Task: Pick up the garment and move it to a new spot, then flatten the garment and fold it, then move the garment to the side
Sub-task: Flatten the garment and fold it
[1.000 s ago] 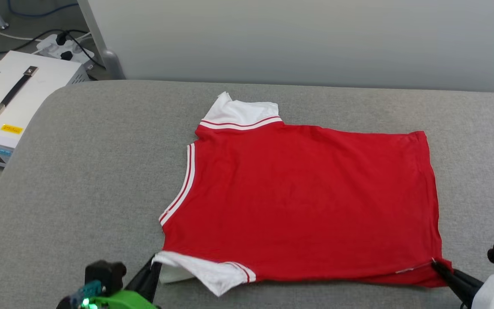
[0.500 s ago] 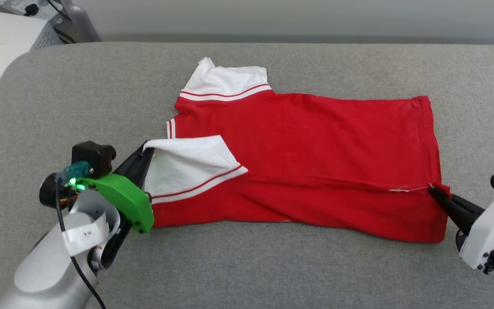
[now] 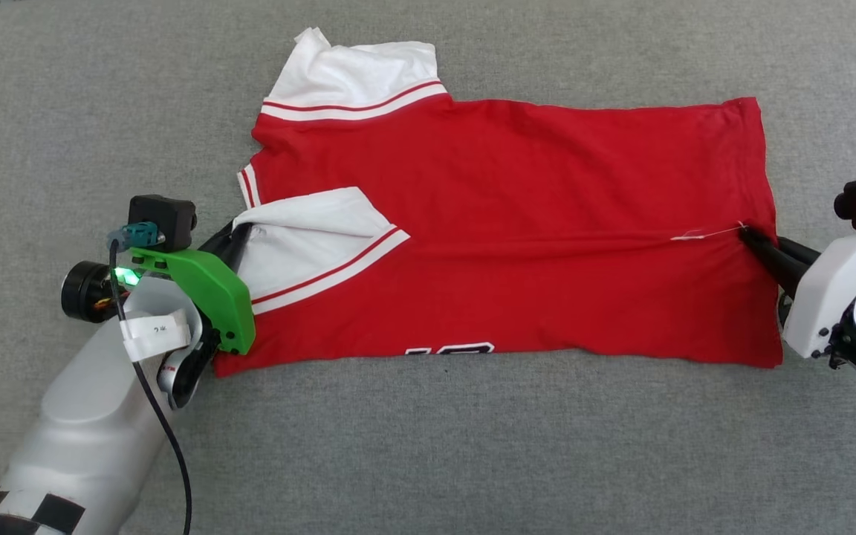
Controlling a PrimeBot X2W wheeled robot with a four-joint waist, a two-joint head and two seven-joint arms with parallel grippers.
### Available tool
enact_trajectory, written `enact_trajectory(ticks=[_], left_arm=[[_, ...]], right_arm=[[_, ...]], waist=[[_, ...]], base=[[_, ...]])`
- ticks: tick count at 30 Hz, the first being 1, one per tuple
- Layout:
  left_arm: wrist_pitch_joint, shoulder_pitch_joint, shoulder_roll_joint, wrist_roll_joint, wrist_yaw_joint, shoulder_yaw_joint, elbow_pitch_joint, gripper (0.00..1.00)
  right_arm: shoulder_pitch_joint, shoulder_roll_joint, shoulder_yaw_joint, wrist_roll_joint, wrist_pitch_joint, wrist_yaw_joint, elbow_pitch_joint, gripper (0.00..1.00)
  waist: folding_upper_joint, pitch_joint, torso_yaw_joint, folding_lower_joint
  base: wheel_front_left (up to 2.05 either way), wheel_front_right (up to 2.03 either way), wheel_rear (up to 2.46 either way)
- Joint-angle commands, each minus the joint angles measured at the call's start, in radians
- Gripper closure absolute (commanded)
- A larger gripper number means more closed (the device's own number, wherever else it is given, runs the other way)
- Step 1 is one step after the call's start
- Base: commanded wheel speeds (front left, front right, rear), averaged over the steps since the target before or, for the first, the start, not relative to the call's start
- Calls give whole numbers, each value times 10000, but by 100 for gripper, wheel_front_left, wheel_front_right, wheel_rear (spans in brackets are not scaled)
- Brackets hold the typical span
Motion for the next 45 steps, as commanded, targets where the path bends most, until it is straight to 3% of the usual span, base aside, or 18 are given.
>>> enact_trajectory(ticks=[1, 11, 12, 13, 14, 23, 28, 29, 34, 40, 45], left_arm=[[-80, -233, -138, -51, -64, -119, 336, 100], [-516, -309, -569, -767, -97, -1216, 1575, 100], [-599, -335, -550, -858, -97, -1298, 1620, 77], [-676, -368, -508, -893, -97, -1373, 1651, 0], [-787, -421, -439, -931, -97, -1454, 1665, 0], [-739, -1179, 449, -1261, -98, -2077, 739, 0], [1111, -1587, 1003, -1946, -99, -2717, -332, 0], [2706, -1784, 1258, -2455, -99, -3139, -846, 0], [5456, -1937, 1623, -3693, -99, -3849, -1668, 0], [6697, -1815, 1898, -4259, -99, -4395, -1905, 0], [6848, -1399, 1840, -4455, -99, -4683, -1541, 0]], right_arm=[[-310, 93, 107, -101, -113, -7, 372, 100], [-789, 400, 1168, 238, -802, -7, 1444, 100], [-751, 353, 1214, 310, -966, -7, 1427, 85], [-708, 302, 1246, 361, -1101, -7, 1393, 49], [-642, 223, 1276, 415, -1271, -7, 1330, 0], [250, -505, 1207, 683, -2193, -7, 409, 0], [643, -729, 991, 584, -2128, -7, -56, 0], [814, -712, 838, 518, -1963, -7, -222, 0], [1057, -560, 609, 350, -1646, -7, -446, 0], [1232, -373, 404, 199, -1278, -7, -670, 0], [1183, -178, 234, 43, -1057, -7, -765, 0]], waist=[[0, 234, -63, -1], [0, 116, 39, -1], [0, 28, 74, -1], [0, -60, 104, -1], [0, -178, 136, -1], [0, -1193, 430, -1], [0, -1534, 513, -1], [0, -1661, 535, -1], [0, -1741, 525, -1], [0, -1588, 387, -1], [0, -1311, 213, -1]], base=[[0, 0, 0], [0, 0, 0], [0, 0, 0], [0, 0, 0], [0, 0, 0], [0, 0, 0], [0, 0, 0], [0, 0, 0], [0, 0, 0], [0, 0, 0], [0, 0, 0]])
